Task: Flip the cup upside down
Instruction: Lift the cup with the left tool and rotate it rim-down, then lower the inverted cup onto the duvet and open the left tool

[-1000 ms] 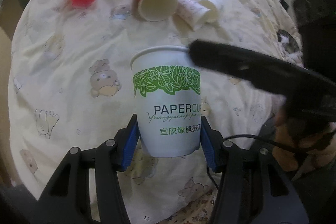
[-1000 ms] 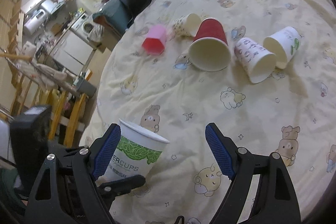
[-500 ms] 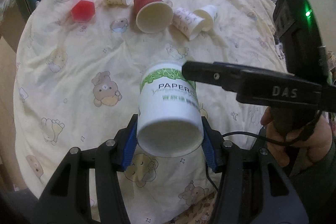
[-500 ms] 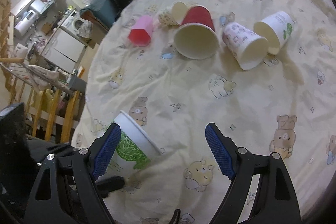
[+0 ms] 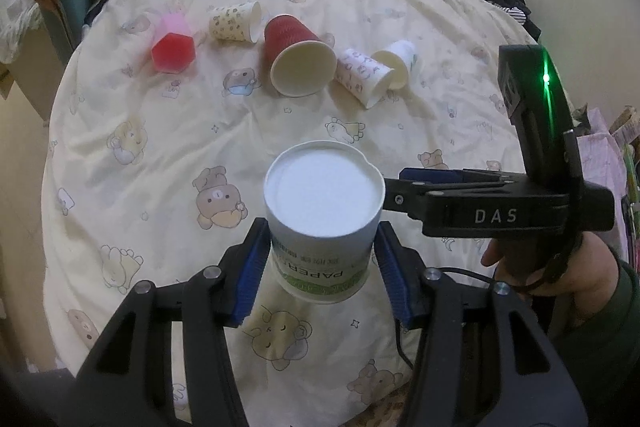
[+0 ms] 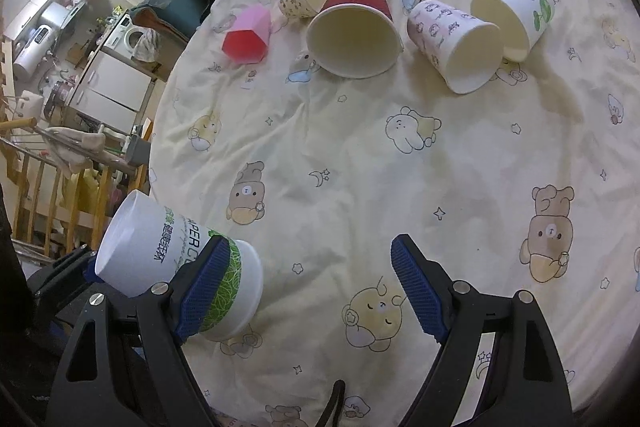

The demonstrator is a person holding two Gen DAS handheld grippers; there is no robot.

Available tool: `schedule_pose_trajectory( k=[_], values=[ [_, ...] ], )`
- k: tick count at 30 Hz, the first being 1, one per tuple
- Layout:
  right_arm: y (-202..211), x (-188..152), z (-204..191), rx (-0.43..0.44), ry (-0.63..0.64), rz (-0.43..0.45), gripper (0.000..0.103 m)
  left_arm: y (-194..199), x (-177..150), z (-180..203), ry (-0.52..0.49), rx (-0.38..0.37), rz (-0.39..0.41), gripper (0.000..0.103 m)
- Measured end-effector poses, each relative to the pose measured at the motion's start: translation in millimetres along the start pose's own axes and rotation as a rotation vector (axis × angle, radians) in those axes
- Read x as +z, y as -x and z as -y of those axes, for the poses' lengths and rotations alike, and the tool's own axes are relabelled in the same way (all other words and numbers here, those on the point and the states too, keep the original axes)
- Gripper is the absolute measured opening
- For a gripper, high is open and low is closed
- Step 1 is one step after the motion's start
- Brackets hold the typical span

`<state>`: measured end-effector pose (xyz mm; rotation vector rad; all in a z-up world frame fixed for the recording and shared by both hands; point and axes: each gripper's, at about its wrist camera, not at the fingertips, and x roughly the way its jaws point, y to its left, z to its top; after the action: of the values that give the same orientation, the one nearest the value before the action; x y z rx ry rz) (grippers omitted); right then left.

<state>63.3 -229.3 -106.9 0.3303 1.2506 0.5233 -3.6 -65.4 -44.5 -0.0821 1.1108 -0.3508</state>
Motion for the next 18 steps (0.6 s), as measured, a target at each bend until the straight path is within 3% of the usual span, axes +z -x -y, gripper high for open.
schedule_pose_trajectory(
  k=[9,12,14,18],
  values=[
    [7.9,2.2,0.1,0.0,-0.003,0.032,0.085,-1.0,4.9,-3.0,0.004,0.039,0.008,0.048],
    [28.5,3.9,7.7,0.004,-0.041,0.115,0.086,-2.1,13.6,-6.8,0.01,0.082,0.021,0.048],
    [43.8,4.0,14.8,0.005,-0.066,0.17,0.094,-6.9,23.0,-11.7,0.037,0.104,0.026,0.048],
    [75.8,-0.6,25.8,-0.046,-0.08,0.277,0.095,-23.6,40.4,-15.9,0.08,0.15,0.039,0.048]
  ],
)
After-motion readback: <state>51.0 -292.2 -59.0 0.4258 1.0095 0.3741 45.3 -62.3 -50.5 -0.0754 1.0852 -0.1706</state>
